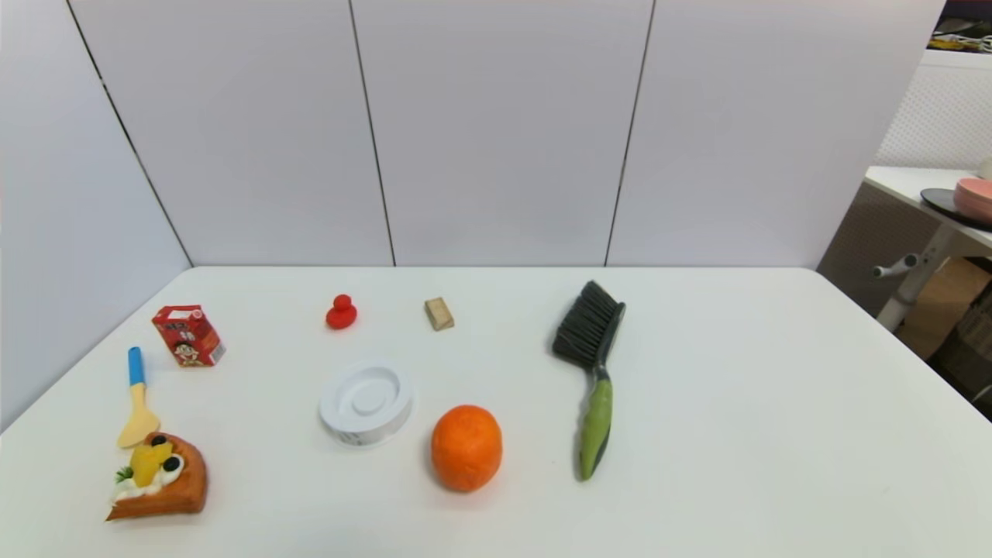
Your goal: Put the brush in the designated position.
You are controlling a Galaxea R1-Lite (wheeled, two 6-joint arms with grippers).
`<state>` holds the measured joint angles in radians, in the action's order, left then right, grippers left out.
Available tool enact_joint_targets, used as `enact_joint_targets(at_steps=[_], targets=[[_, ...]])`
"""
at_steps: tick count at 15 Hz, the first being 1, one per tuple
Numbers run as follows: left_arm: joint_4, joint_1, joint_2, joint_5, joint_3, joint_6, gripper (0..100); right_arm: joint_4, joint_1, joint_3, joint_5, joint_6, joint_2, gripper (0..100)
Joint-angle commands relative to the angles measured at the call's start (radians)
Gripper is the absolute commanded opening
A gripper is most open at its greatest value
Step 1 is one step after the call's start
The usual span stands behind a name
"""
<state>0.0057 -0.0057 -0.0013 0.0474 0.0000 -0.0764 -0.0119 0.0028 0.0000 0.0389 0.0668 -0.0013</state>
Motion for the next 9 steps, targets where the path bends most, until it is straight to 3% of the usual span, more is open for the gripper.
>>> enact_joint_targets(at_steps=[1, 9], targets=[[0.0, 0.0, 0.0, 0.0, 0.0, 0.0, 100, 0.0, 0.0, 0.002, 0.001, 0.001, 0.001, 100], [0.0, 0.0, 0.0, 0.0, 0.0, 0.0, 100, 0.0, 0.0, 0.002, 0.001, 0.001, 0.001, 100]])
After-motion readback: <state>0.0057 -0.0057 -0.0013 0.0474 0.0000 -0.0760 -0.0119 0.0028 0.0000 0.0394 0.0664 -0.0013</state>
